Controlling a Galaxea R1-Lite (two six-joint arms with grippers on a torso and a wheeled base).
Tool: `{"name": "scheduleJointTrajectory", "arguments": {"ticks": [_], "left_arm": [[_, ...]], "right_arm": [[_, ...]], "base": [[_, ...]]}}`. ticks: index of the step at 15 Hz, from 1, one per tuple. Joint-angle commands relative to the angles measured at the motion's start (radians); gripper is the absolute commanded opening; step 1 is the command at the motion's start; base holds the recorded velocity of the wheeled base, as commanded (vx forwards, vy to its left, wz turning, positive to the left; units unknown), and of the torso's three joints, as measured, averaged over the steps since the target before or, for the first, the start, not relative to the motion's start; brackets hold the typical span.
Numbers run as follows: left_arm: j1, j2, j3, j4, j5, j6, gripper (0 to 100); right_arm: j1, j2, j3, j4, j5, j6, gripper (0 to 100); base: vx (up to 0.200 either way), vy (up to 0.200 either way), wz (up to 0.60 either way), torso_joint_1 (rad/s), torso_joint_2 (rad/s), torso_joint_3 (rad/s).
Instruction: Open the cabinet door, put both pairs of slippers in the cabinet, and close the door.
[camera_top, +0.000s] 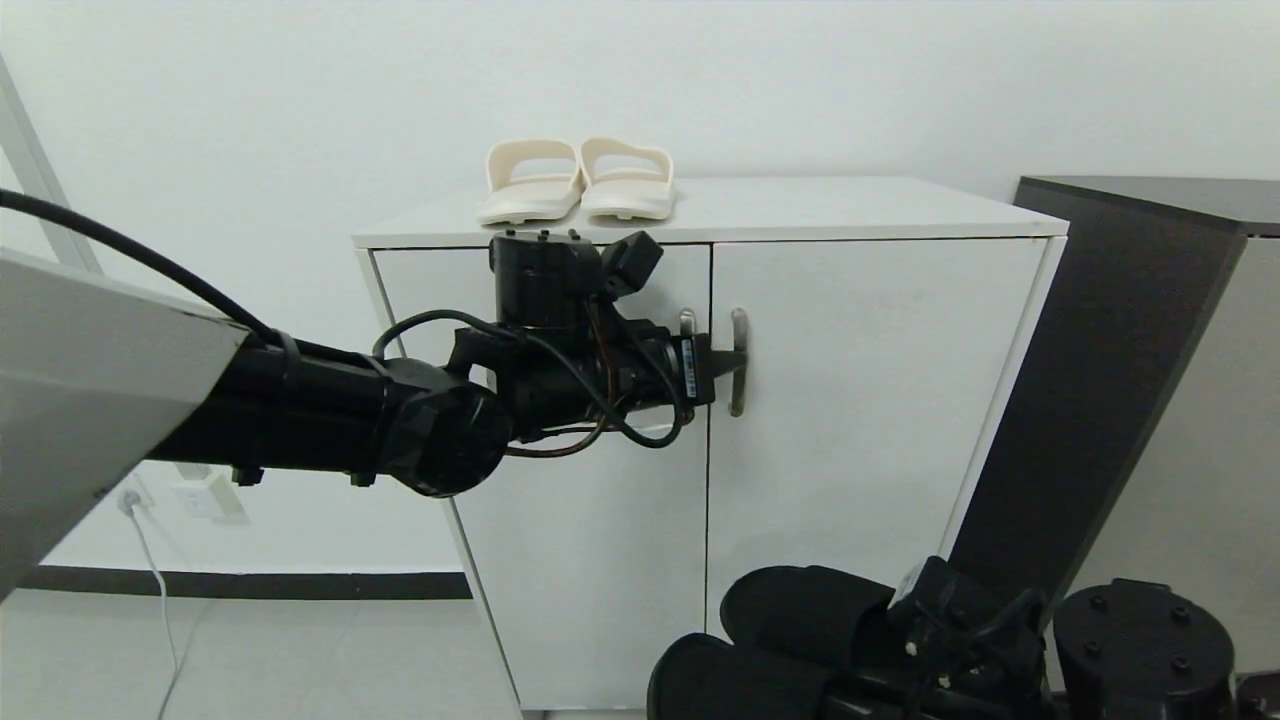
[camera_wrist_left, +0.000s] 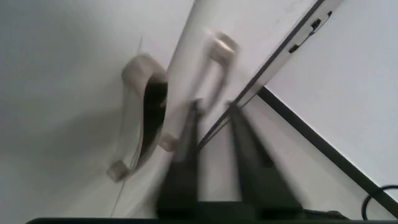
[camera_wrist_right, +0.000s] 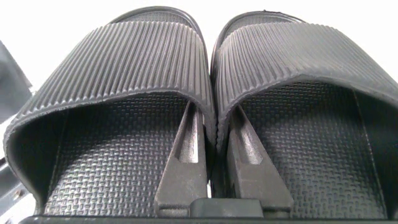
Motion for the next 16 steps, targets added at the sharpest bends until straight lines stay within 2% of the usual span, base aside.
{"name": "scheduleJointTrajectory", "arguments": {"ticks": [1,10,12,15,16], "left_arm": [[-0.008,-0.041,0.033,-0.003,-0.005,-0.001,0],[-0.075,-0.216,0.217,-0.011,0.003,0.002,0],[-0.075,-0.297,0.288,-0.011,-0.005,0.002,0],[-0.055,-0.303,0.300,-0.011,0.003,-0.002,0],[-0.028,-0.289,0.297,-0.011,0.000,-0.004,0]], "right_arm": [[0.005,-0.024,0.019,0.000,0.033,0.000,0],[0.020,-0.021,0.036,0.000,0.059,-0.003,0],[0.026,-0.023,0.037,0.000,0.059,-0.006,0],[0.034,-0.021,0.034,-0.001,0.059,-0.008,0],[0.037,-0.024,0.036,-0.001,0.059,-0.009,0]], "base": [[0.000,0.000,0.00,0.000,0.00,0.000],[0.000,0.000,0.00,0.000,0.00,0.000],[0.000,0.000,0.00,0.000,0.00,0.000],[0.000,0.000,0.00,0.000,0.00,0.000],[0.000,0.000,0.00,0.000,0.00,0.000]]}}
